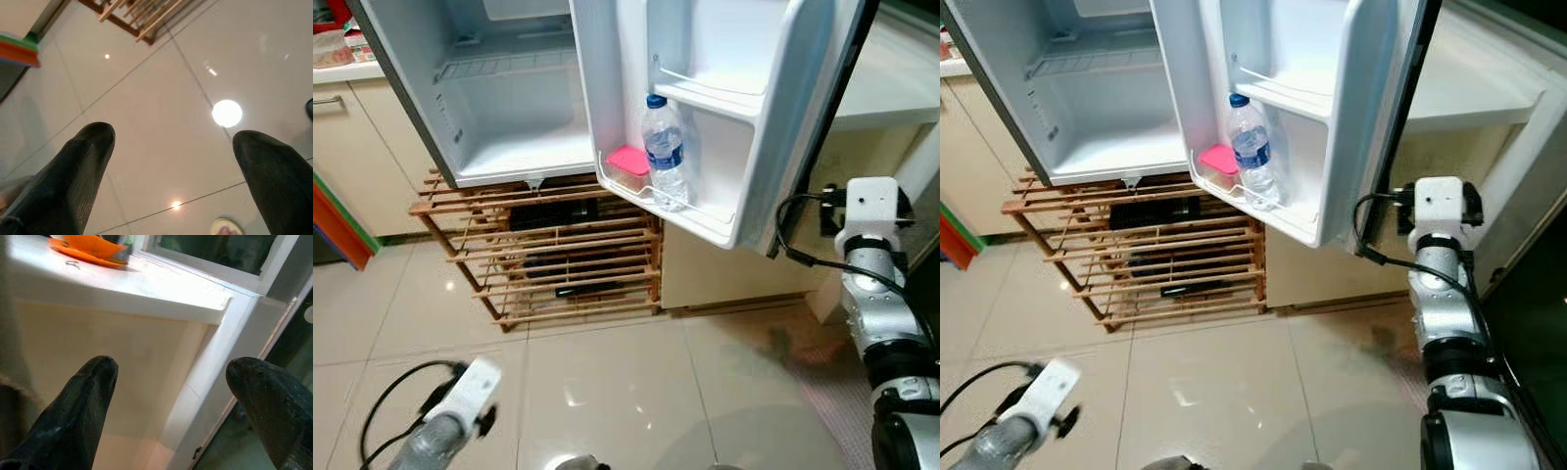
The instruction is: Restocking fridge
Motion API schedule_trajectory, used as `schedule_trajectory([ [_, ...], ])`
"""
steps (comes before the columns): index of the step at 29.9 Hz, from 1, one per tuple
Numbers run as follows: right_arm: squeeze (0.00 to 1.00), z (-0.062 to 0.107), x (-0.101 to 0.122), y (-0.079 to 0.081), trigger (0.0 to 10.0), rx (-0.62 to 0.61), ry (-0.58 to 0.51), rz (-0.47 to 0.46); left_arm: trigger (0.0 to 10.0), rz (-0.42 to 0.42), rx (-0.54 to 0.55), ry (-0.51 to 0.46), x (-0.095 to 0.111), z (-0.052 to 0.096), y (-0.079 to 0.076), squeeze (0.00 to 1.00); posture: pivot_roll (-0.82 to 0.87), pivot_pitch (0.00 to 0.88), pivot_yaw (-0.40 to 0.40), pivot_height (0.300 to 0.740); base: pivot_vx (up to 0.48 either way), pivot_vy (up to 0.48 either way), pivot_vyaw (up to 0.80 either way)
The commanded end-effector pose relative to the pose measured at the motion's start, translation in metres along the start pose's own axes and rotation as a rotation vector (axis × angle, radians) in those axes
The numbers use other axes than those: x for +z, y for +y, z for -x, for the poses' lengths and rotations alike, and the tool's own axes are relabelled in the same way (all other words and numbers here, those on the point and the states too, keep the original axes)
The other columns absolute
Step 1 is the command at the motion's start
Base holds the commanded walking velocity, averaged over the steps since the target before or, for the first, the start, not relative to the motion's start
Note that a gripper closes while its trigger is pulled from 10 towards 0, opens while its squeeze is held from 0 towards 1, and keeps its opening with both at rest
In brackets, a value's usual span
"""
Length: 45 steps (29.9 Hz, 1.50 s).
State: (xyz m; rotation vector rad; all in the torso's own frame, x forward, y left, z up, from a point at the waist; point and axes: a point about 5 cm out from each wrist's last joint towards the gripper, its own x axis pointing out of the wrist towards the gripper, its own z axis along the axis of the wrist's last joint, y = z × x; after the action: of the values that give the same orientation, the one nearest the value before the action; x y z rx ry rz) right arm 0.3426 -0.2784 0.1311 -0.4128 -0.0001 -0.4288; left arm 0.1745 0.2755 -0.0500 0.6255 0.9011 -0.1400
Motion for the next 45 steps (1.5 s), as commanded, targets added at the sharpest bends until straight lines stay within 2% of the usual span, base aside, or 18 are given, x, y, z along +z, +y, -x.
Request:
schedule_trajectory([
  [1, 0.00, -0.005, 0.005, -0.004, 10.0, -0.026, -0.015, 0.031, 10.0, -0.035, -0.003, -0.003, -0.003, 0.000, -0.001, 0.00, 0.03, 0.092, 0.118, 0.740, 0.000, 0.000, 0.00],
  [5, 0.00, -0.013, 0.009, -0.006, 10.0, -0.026, -0.001, 0.066, 10.0, -0.097, -0.028, 0.038, -0.017, 0.001, -0.011, 0.00, 0.03, 0.104, 0.118, 0.740, 0.000, 0.000, 0.00],
  [10, 0.00, -0.022, 0.026, 0.003, 10.0, 0.020, -0.026, -0.020, 10.0, -0.070, -0.062, 0.089, -0.027, 0.001, -0.027, 0.00, 0.03, 0.110, 0.108, 0.740, 0.000, 0.000, 0.00],
  [11, 0.00, -0.024, 0.033, 0.011, 10.0, 0.059, -0.030, -0.080, 10.0, -0.043, -0.077, 0.080, -0.023, -0.001, -0.035, 0.00, 0.02, 0.111, 0.103, 0.740, 0.000, 0.000, 0.00],
  [14, 0.00, -0.024, 0.037, 0.021, 10.0, 0.094, -0.021, -0.107, 10.0, -0.034, -0.099, 0.053, -0.015, -0.004, -0.044, 0.00, 0.02, 0.111, 0.097, 0.740, 0.000, 0.000, 0.00],
  [15, 0.00, -0.023, 0.038, 0.032, 10.0, 0.137, 0.009, -0.160, 10.0, -0.032, -0.120, 0.022, -0.005, -0.006, -0.052, 0.00, 0.02, 0.111, 0.093, 0.740, 0.000, 0.000, 0.00],
  [19, 0.00, -0.021, 0.042, 0.047, 10.0, 0.208, 0.033, -0.236, 10.0, -0.038, -0.135, 0.010, 0.003, -0.009, -0.060, 0.00, 0.01, 0.101, 0.090, 0.740, 0.000, 0.000, 0.00],
  [21, 0.00, -0.017, 0.052, 0.069, 10.0, 0.320, 0.035, -0.336, 10.0, -0.040, -0.140, -0.007, 0.014, -0.012, -0.065, 0.00, 0.00, 0.086, 0.086, 0.740, 0.000, 0.000, 0.00],
  [23, 0.00, -0.015, 0.055, 0.076, 10.0, 0.360, 0.033, -0.372, 10.0, -0.040, -0.142, -0.013, 0.017, -0.013, -0.067, 0.00, 0.00, 0.081, 0.083, 0.740, 0.000, 0.000, 0.00],
  [28, 0.00, 0.007, 0.075, 0.121, 10.0, 0.664, -0.003, -0.516, 10.0, -0.029, -0.147, -0.050, 0.042, -0.018, -0.080, 0.00, -0.02, 0.050, 0.048, 0.740, 0.000, 0.000, 0.00],
  [30, 0.00, 0.012, 0.078, 0.128, 10.0, 0.716, -0.012, -0.533, 10.0, -0.026, -0.146, -0.056, 0.046, -0.018, -0.081, 0.00, -0.02, 0.050, 0.048, 0.740, 0.000, 0.000, 0.00],
  [32, 0.00, 0.029, 0.086, 0.145, 10.0, 0.853, -0.024, -0.552, 10.0, -0.024, -0.170, -0.046, 0.055, -0.020, -0.089, 0.00, -0.04, 0.039, 0.020, 0.740, 0.000, 0.000, 0.00],
  [33, 0.00, 0.029, 0.086, 0.145, 10.0, 0.853, -0.024, -0.552, 10.0, -0.024, -0.170, -0.046, 0.055, -0.020, -0.089, 0.00, -0.04, 0.039, 0.020, 0.740, 0.000, 0.000, 0.00],
  [35, 0.00, 0.056, 0.093, 0.157, 10.0, 1.000, -0.039, -0.572, 10.0, 0.023, -0.246, 0.030, 0.053, -0.018, -0.104, 0.00, -0.06, 0.033, 0.001, 0.740, 0.000, 0.000, 0.00],
  [38, 0.00, 0.092, 0.106, 0.161, 10.0, 1.180, -0.043, -0.634, 10.0, 0.097, -0.304, 0.117, 0.051, -0.015, -0.118, 0.00, -0.08, 0.017, -0.011, 0.740, 0.000, 0.000, 0.00],
  [41, 0.00, 0.104, 0.119, 0.159, 10.0, 1.235, -0.052, -0.678, 10.0, 0.100, -0.314, 0.141, 0.051, -0.015, -0.121, 0.00, -0.09, 0.008, -0.013, 0.740, 0.000, 0.000, 0.00],
  [43, 0.00, 0.099, 0.138, 0.154, 10.0, 1.142, -0.118, -0.762, 10.0, 0.086, -0.345, 0.174, 0.050, -0.013, -0.127, 0.00, -0.10, 0.000, -0.011, 0.740, 0.000, 0.000, 0.00],
  [45, 0.00, 0.091, 0.152, 0.152, 10.0, 1.072, -0.126, -0.812, 10.0, 0.069, -0.364, 0.183, 0.053, -0.012, -0.132, 0.00, -0.12, 0.000, -0.013, 0.740, 0.000, 0.000, 0.00],
])
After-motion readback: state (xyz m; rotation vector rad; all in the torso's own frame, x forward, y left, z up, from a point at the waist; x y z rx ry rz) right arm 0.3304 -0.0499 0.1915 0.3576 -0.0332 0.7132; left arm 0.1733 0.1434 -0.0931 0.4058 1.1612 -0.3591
